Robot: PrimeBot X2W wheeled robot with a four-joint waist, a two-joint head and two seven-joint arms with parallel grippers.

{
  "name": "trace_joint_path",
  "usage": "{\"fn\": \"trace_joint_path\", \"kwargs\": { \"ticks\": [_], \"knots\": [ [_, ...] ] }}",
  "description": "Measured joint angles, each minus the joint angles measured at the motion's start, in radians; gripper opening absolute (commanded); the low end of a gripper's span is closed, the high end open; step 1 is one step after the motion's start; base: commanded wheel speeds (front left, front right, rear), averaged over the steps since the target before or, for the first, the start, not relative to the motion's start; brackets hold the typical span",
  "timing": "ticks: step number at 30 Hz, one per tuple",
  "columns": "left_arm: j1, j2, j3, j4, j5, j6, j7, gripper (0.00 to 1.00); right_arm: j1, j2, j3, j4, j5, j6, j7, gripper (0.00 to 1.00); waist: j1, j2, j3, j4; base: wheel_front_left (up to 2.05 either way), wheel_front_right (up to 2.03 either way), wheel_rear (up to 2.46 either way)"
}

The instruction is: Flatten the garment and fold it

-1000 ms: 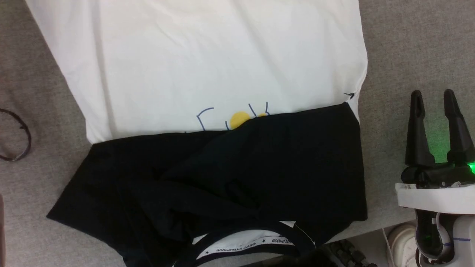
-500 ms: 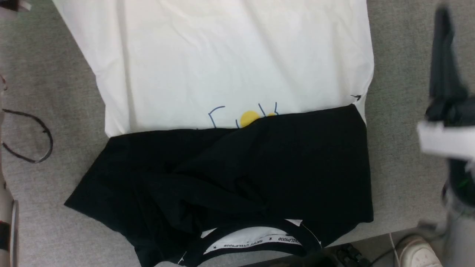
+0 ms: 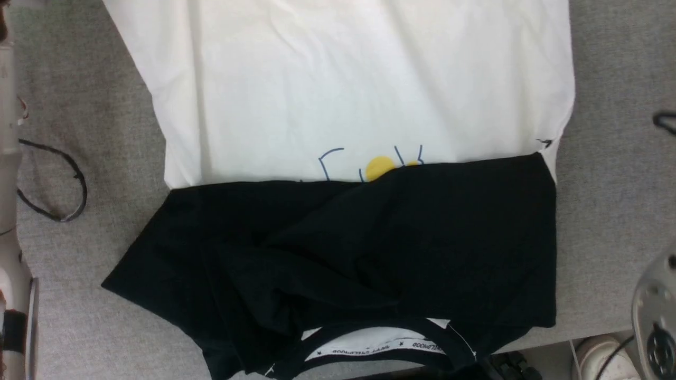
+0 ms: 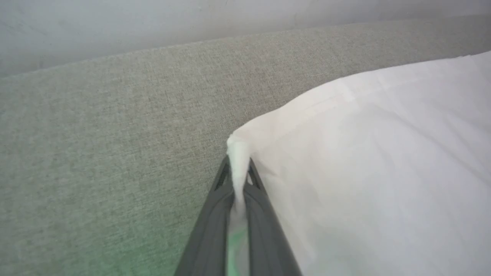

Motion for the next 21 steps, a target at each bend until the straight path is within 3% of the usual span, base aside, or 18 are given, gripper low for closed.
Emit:
{"fn": "trace_joint_path", "kwargs": {
  "ticks": [8, 21],
  "knots": [
    [-0.017, -0.021, -0.024, -0.02, -0.007, -0.007, 0.001, 0.0, -0.168, 0.056, -0.067, 0.249, -0.143, 0.0, 0.218, 1.0, 0.0, 0.0, 0.019, 0.033, 0.0, 0.0, 0.0],
    [-0.027, -0.071, -0.061, -0.03, -0.026, -0.015, -0.001, 0.0, -0.277, 0.062, -0.152, 0.425, -0.23, 0.0, 0.26, 1.0, -0.0001, 0.0, 0.03, 0.119, 0.0, 0.0, 0.0]
  ]
}}
